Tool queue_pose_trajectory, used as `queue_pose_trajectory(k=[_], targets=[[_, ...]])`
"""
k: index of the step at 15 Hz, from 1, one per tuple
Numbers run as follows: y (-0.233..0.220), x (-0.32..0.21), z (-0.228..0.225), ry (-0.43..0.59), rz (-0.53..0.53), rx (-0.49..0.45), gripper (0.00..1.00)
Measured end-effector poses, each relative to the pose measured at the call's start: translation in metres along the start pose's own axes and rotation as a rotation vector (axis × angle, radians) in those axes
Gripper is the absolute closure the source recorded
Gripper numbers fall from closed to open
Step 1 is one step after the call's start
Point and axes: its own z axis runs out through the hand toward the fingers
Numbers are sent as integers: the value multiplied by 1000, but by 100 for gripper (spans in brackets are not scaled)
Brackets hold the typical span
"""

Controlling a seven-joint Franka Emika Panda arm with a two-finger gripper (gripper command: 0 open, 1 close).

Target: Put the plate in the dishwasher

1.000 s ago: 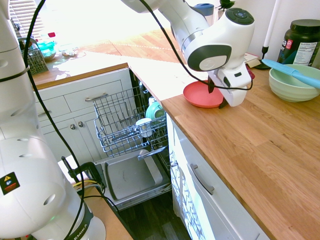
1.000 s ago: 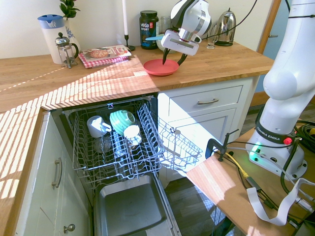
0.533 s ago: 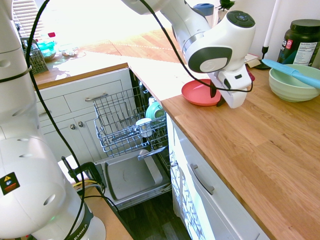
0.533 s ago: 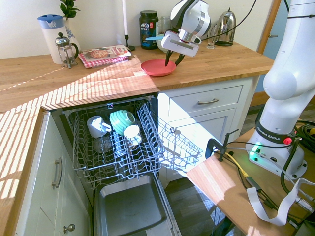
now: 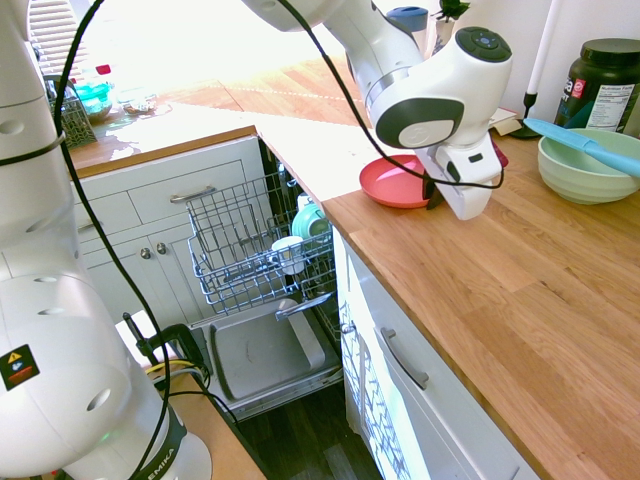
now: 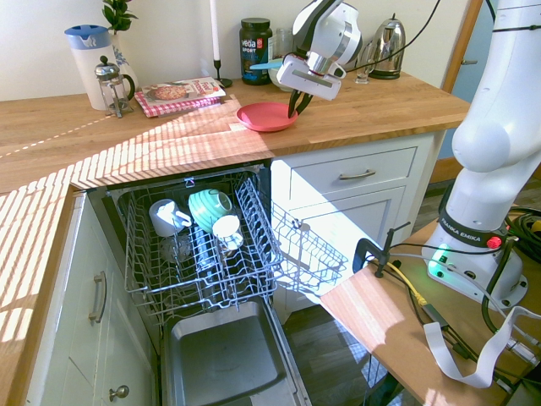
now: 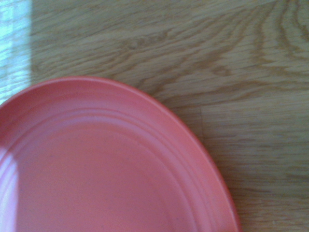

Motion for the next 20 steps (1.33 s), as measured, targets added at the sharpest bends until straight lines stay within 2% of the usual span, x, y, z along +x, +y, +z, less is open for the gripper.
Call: queue_pose_trajectory(k=[4, 6, 8, 11, 13, 16, 18, 20], targets=[[-10, -10, 2, -1, -33, 17, 100], [-34, -21, -6, 19, -92, 47, 100], [-75, -34, -36, 78, -192, 72, 100], [-141, -69, -128, 185, -338, 62, 100], [-185, -127, -190, 265, -455, 18, 100], [-225, -277, -220, 369, -634, -51, 100], [-231, -380, -200, 447, -754, -98, 100], [-227, -450, -139, 525, -878, -159, 100]])
